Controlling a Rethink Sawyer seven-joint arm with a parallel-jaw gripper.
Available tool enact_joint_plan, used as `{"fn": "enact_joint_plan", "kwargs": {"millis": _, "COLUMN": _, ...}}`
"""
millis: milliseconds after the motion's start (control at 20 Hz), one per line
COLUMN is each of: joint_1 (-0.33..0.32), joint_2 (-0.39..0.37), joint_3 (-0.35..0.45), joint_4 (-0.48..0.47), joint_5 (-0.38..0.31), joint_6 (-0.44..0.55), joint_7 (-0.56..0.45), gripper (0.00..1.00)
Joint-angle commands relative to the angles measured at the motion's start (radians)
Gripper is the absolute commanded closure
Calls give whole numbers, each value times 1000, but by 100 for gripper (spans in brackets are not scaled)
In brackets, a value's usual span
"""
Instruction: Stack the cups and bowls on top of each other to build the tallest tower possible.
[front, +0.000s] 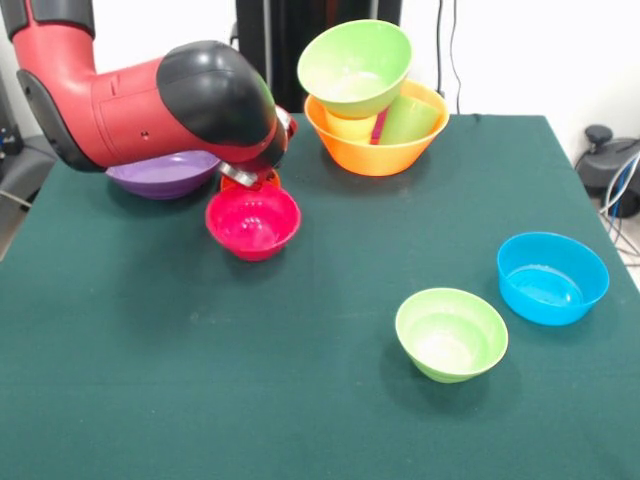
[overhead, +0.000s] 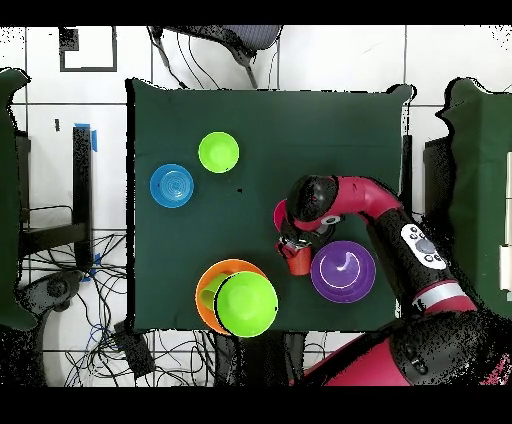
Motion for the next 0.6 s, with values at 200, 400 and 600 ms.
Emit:
{"fn": "enact_joint_plan", "kwargs": {"millis": 200, "joint_1": 44, "joint_2": 33, "joint_3": -74, "joint_4": -104, "joint_5": -112, "joint_6": -26, "joint_7": -155, "gripper": 100}}
{"fn": "enact_joint_plan", "kwargs": {"millis": 400, "joint_1": 48, "joint_2": 27, "joint_3": -74, "joint_4": -102, "joint_5": -108, "joint_6": -14, "joint_7": -154, "gripper": 100}}
{"fn": "enact_joint_plan", "kwargs": {"millis": 600, "joint_1": 42, "joint_2": 14, "joint_3": -71, "joint_4": -90, "joint_5": -111, "joint_6": -30, "joint_7": -149, "gripper": 100}}
